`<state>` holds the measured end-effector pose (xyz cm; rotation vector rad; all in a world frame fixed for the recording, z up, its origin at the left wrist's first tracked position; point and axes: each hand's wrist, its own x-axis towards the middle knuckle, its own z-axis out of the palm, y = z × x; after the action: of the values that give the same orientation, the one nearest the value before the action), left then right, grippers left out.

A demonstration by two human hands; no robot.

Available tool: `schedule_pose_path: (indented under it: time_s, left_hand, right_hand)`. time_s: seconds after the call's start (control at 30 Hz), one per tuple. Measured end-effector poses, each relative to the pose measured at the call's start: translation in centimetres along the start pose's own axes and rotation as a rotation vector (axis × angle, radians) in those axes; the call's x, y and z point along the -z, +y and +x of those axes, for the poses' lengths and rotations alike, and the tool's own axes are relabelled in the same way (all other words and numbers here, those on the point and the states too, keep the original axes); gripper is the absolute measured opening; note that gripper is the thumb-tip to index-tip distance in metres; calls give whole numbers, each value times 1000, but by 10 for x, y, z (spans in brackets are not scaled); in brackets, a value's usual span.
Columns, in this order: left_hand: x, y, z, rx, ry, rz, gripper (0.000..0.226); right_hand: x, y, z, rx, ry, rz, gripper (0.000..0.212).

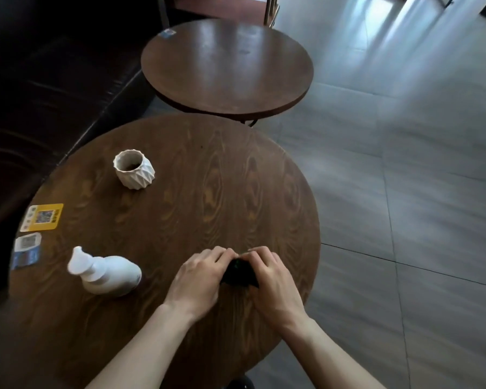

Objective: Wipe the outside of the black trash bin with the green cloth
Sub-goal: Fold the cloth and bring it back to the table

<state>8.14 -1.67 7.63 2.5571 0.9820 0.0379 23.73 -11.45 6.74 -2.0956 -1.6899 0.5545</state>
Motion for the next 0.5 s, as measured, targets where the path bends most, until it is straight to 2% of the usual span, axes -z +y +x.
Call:
schedule_pose_path:
  time_s: [0.07, 0.2, 0.3, 0.4, 0.5]
  left_hand:
    - [-22, -9, 16, 39, -4, 43, 59]
    - [-67, -30, 22, 117, -135, 99, 65]
    - [-91, -43, 18, 98, -197, 123, 81]
    - [-101, -46, 22, 89, -162, 126, 76]
    - [-110, -47, 30, 122, -173, 119, 68]
  right_hand:
    - [-18, 21, 16, 14, -11, -55, 48]
    - [-55, 59, 25, -9, -221, -159, 68]
    - [-72, 74, 24, 60, -201, -185, 70]
    - [-82, 77, 25, 122, -152, -183, 67]
    - [-92, 84, 26, 88, -172, -127, 65]
